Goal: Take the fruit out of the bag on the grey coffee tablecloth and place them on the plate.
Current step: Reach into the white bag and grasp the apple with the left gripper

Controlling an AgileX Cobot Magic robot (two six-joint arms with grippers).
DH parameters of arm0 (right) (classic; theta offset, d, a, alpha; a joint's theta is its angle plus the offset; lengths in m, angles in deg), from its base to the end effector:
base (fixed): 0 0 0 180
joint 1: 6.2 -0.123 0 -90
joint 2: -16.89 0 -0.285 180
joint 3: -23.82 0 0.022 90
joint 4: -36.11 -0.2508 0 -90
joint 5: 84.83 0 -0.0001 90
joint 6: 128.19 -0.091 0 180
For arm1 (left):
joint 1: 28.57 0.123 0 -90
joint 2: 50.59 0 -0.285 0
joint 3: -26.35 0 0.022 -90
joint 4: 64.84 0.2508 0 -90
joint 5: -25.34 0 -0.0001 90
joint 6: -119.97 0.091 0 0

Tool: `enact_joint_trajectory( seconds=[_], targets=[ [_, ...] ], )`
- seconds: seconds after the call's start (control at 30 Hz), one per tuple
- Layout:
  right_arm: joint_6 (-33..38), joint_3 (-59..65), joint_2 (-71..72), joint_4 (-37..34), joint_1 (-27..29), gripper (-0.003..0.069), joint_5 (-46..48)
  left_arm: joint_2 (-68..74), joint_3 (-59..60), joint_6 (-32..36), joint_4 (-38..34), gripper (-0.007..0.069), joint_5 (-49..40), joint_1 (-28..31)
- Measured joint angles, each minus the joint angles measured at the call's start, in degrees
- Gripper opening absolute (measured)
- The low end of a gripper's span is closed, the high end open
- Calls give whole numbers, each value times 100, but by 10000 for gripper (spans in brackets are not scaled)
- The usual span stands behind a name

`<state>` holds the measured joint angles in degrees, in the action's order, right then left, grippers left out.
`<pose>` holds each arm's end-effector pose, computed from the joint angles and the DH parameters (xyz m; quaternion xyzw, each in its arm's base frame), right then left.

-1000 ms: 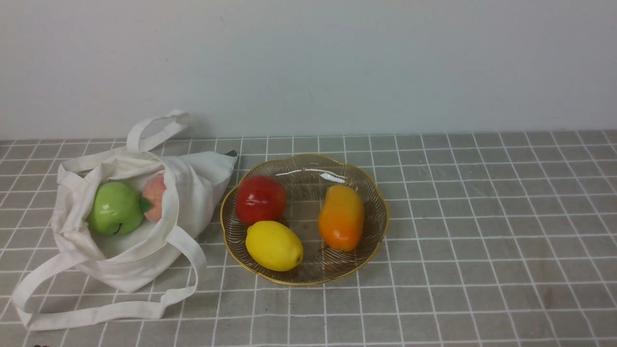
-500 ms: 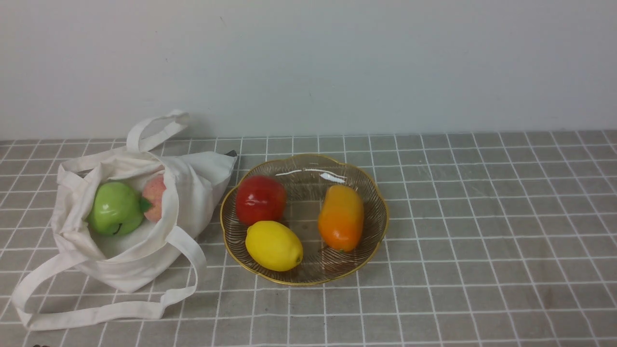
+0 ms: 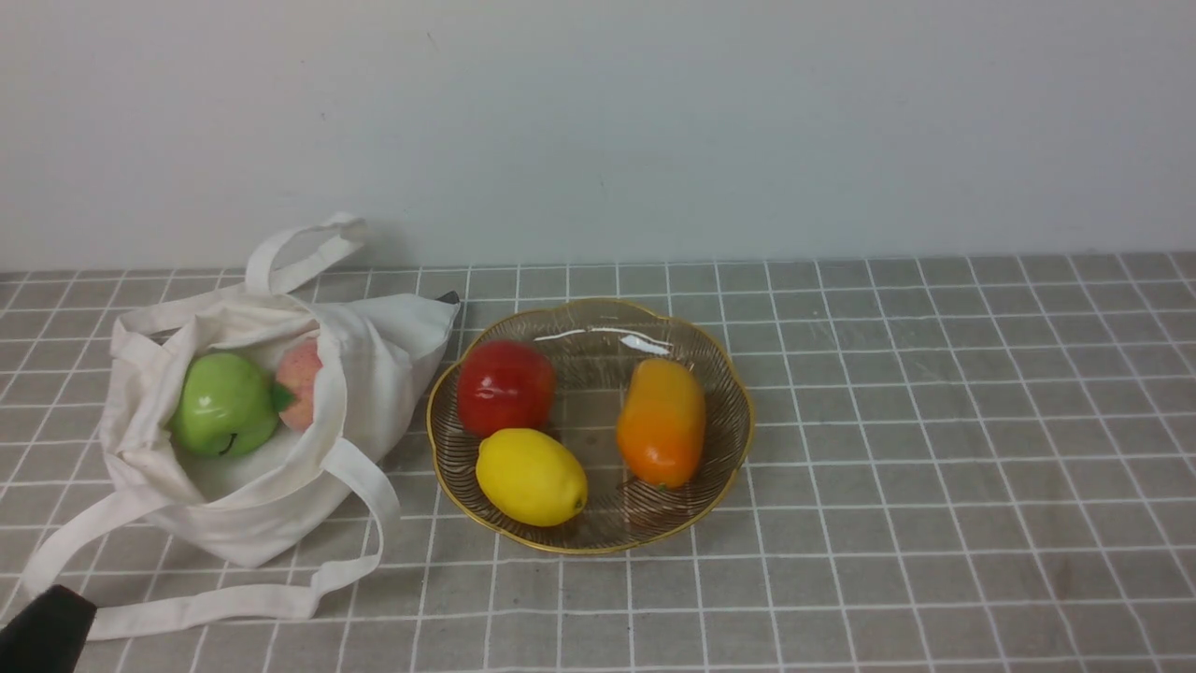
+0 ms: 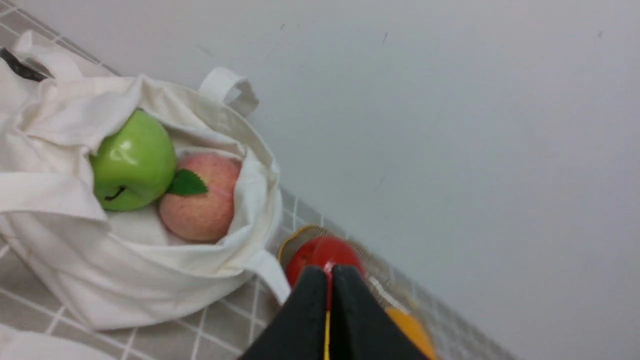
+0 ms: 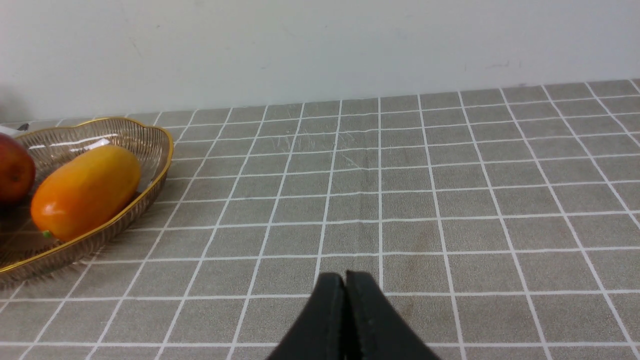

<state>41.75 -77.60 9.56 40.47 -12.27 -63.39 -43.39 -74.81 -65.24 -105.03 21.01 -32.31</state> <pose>0.0527 0.0031 0.1721 0.0077 0.8053 0.0512 0.5906 0.0564 -0.0082 0.1989 -0.2333 0.6633 -0.3107 0.6396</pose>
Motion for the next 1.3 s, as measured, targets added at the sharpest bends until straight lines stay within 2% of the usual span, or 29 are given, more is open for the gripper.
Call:
enact_joint_trajectory(
  seconds=[0.13, 0.23, 0.33, 0.43, 0.57, 0.6, 0.7, 0.93, 1.1, 1.2, 1.3],
  targets=[
    [0, 0, 0, 0, 0, -15, 0, 0, -7, -21, -713, -8, 1277, 0],
    [0, 0, 0, 0, 0, -15, 0, 0, -386, 183, -662, -8, 1481, 5],
    [0, 0, 0, 0, 0, -15, 0, 90, -887, 561, -369, -8, 1141, 5],
    [0, 0, 0, 0, 0, -15, 0, 749, -1693, 1138, -36, -8, 196, 10],
    [0, 0, 0, 0, 0, -15, 0, 2458, -2651, 1482, 256, -8, -1352, 10],
    [0, 0, 0, 0, 0, -15, 0, 2551, -2696, 1489, 256, -8, -1425, 10],
    [0, 0, 0, 0, 0, -15, 0, 4167, -3470, 1517, 815, -8, -2470, 10],
    [0, 0, 0, 0, 0, -15, 0, 6520, -4872, 1484, 1625, -8, -3242, 24],
    [0, 0, 0, 0, 0, -15, 0, 7782, -5755, 1484, 1685, -8, -3613, 361],
    [0, 0, 0, 0, 0, -15, 0, 8417, -6066, 1490, 1719, -8, -3603, 704],
    [0, 0, 0, 0, 0, -15, 0, 8654, -6125, 1494, 1746, -8, -3531, 792]
  ],
)
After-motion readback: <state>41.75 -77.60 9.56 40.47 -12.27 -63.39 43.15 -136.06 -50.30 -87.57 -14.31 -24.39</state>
